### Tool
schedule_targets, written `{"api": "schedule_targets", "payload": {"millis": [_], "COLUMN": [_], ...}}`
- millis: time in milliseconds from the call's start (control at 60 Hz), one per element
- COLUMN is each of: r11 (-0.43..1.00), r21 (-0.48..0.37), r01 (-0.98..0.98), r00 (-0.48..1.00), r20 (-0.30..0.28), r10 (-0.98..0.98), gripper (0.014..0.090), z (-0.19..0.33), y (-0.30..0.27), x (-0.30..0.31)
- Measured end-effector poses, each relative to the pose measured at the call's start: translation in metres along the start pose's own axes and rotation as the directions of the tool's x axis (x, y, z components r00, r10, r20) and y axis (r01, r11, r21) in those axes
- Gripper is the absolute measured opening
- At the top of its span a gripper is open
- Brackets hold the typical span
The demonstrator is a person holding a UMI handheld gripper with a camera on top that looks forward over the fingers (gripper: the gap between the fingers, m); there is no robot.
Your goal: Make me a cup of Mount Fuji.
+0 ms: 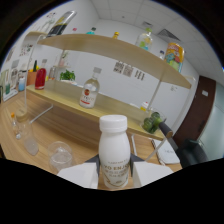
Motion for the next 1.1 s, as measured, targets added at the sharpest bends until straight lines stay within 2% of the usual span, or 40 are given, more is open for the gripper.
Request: {"api": "schedule_targets", "payload": {"millis": [133,317,533,700,783,917,1033,1100], "r11": [0.941,0.723,0.411,0.175,0.107,0.079,0.194,0.326], "r21": [0.017,0.029,0.004,-0.035,-0.029,-0.036,-0.006,0.035], "r01": [0.337,0.691,0.912,0.984,0.994,0.996,0.981,0.945], "r00": [0.941,0.723,0.409,0.168,0.101,0.073,0.191,0.327], "r20": [-0.019,-0.065,-0.113,-0.154,-0.155,-0.15,-0.15,-0.146], "r10": [-0.337,-0.688,-0.906,-0.974,-0.983,-0.986,-0.97,-0.934], "gripper": [0.0472,0.0472,0.0472,0.0473,0.0472,0.0476,0.0472,0.0477], "z": [0.008,0.013,0.014,0.015,0.017,0.016,0.007,0.001], "y": [-0.001,-0.007,-0.016,-0.026,-0.025,-0.023,-0.029,-0.037], "x": [-0.005,-0.007,-0.01,-0.011,-0.017,-0.018,-0.019,-0.019]}}
